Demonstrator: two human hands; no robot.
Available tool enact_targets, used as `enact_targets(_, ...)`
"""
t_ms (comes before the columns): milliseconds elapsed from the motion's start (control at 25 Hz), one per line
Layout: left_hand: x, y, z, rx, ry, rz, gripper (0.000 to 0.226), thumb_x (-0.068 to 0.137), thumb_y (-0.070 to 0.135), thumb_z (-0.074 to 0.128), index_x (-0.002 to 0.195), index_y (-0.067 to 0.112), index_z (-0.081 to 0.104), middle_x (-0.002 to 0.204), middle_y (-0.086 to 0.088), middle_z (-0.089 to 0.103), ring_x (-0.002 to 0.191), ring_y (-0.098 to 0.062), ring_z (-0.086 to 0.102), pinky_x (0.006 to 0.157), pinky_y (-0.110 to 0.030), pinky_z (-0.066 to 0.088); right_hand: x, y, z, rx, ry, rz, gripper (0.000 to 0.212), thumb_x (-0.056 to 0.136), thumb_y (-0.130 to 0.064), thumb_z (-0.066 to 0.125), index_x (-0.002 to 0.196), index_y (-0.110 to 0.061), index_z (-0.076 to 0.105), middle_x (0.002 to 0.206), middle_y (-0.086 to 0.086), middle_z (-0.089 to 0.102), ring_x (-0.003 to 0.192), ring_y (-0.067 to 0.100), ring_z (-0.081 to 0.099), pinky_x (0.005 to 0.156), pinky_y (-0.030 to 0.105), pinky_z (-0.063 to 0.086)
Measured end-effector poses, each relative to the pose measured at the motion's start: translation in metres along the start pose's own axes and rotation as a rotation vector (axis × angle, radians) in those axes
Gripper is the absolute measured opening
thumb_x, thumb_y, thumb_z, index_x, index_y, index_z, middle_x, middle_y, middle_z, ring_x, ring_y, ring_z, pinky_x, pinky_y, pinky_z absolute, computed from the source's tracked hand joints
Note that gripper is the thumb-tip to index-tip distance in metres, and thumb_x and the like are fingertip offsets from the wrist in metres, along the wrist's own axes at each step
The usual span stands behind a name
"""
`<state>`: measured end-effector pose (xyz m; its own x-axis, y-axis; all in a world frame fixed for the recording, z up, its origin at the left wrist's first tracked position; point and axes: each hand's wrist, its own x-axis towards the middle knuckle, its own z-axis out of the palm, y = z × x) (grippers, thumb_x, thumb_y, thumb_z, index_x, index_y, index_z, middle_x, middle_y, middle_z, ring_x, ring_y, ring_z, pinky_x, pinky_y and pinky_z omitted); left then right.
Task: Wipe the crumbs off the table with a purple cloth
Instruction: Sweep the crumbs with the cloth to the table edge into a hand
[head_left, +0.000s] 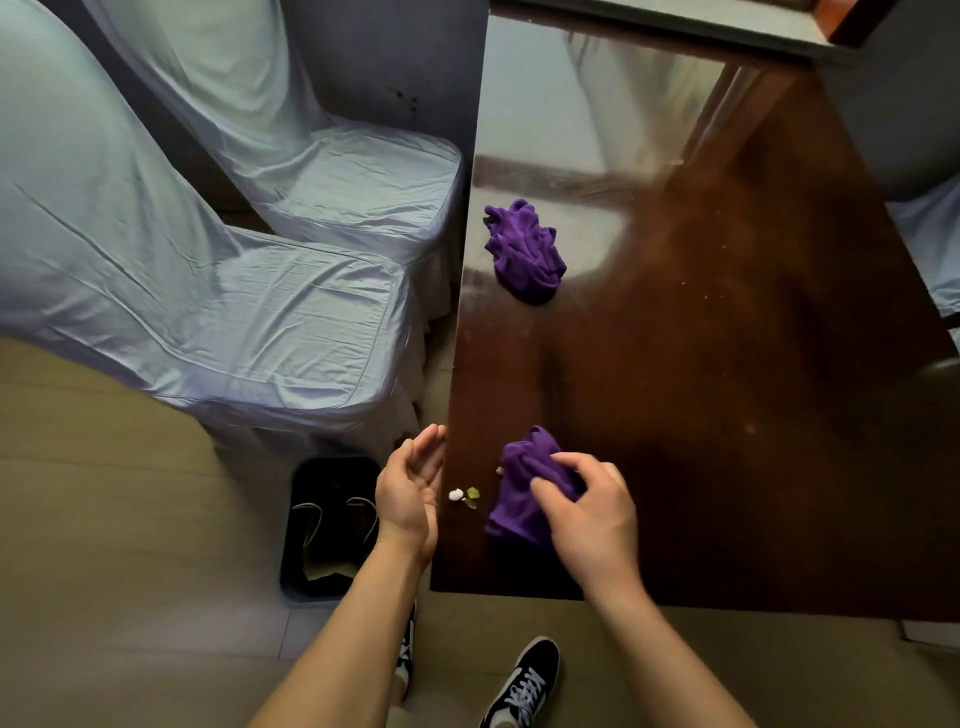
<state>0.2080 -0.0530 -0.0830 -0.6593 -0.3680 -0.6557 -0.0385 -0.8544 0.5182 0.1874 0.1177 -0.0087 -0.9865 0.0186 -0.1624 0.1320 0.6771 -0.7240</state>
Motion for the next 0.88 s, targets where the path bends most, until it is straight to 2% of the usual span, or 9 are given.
enact_targets(120, -0.001, 0.003, -0.004, -0.088, -0.033, -0.100, 0.041, 0.098, 0.027, 0.039, 0.117, -0.001, 0.063, 0.114, -0.017, 0.070, 0.109, -0.024, 0.066, 0.096, -0.035, 0.050, 0.015, 0.020, -0.030, -0.054, 0.043, 0.042, 0.032, 0.077, -0.027, 0.078, 0.108, -0.023, 0.070, 0.096, 0.001, 0.060, 0.084, 0.017, 0.059, 0.080, 0.033, 0.049)
enact_targets(240, -0.002, 0.003, -0.005, -0.103, -0.039, -0.107, 0.040, 0.098, 0.026, 0.039, 0.115, -0.001, 0.064, 0.114, -0.018, 0.070, 0.112, -0.025, 0.065, 0.099, -0.037, 0.048, 0.027, 0.029, -0.038, -0.144, 0.036, 0.040, 0.034, 0.080, -0.030, 0.075, 0.112, -0.021, 0.068, 0.102, 0.002, 0.058, 0.088, 0.020, 0.060, 0.082, 0.037, 0.052)
enact_targets(320, -0.003, 0.003, -0.004, -0.089, -0.029, -0.099, 0.040, 0.098, 0.026, 0.039, 0.114, -0.001, 0.065, 0.115, -0.018, 0.070, 0.112, -0.026, 0.064, 0.101, -0.037, 0.047, 0.029, 0.024, -0.028, -0.229, 0.017, -0.022, 0.038, 0.081, -0.031, 0.074, 0.117, -0.019, 0.067, 0.104, 0.002, 0.056, 0.086, 0.017, 0.057, 0.079, 0.033, 0.049)
enact_targets(520, -0.012, -0.001, -0.010, -0.057, -0.010, -0.087, 0.041, 0.099, 0.026, 0.036, 0.115, 0.002, 0.065, 0.113, -0.017, 0.071, 0.107, -0.022, 0.067, 0.090, -0.033, 0.051, 0.008, 0.003, 0.001, -0.403, -0.147, -0.266, 0.042, 0.080, -0.036, 0.073, 0.119, -0.022, 0.065, 0.099, -0.002, 0.049, 0.077, 0.017, 0.057, 0.069, 0.030, 0.050)
enact_targets(640, -0.013, -0.001, -0.013, -0.090, -0.003, -0.097, 0.041, 0.099, 0.024, 0.035, 0.115, 0.000, 0.064, 0.117, -0.017, 0.068, 0.112, -0.023, 0.064, 0.098, -0.034, 0.047, -0.011, -0.010, 0.017, -0.377, -0.226, -0.316, 0.042, 0.078, -0.037, 0.072, 0.117, -0.024, 0.066, 0.098, -0.002, 0.049, 0.079, 0.020, 0.059, 0.072, 0.035, 0.054)
enact_targets(720, -0.011, -0.001, -0.013, -0.090, 0.006, -0.104, 0.041, 0.099, 0.025, 0.035, 0.113, 0.000, 0.065, 0.117, -0.016, 0.068, 0.113, -0.023, 0.062, 0.103, -0.035, 0.043, -0.021, -0.019, 0.029, -0.334, -0.278, -0.337, 0.041, 0.078, -0.038, 0.071, 0.117, -0.027, 0.066, 0.097, -0.003, 0.050, 0.080, 0.018, 0.059, 0.073, 0.033, 0.054)
enact_targets(800, -0.011, -0.001, -0.014, -0.113, 0.002, -0.118, 0.042, 0.099, 0.025, 0.036, 0.113, 0.000, 0.065, 0.114, -0.017, 0.070, 0.112, -0.024, 0.063, 0.098, -0.035, 0.047, -0.023, -0.026, 0.035, -0.243, -0.310, -0.319, 0.039, 0.078, -0.036, 0.071, 0.116, -0.028, 0.067, 0.096, -0.005, 0.052, 0.081, 0.012, 0.057, 0.074, 0.026, 0.051)
enact_targets(880, -0.011, -0.001, -0.016, -0.136, -0.001, -0.142, 0.042, 0.098, 0.025, 0.037, 0.112, -0.001, 0.066, 0.112, -0.017, 0.071, 0.108, -0.024, 0.066, 0.090, -0.033, 0.051, -0.017, -0.026, 0.030, -0.141, -0.274, -0.267, 0.037, 0.077, -0.031, 0.075, 0.113, -0.025, 0.071, 0.093, -0.006, 0.055, 0.080, 0.006, 0.057, 0.074, 0.017, 0.045)
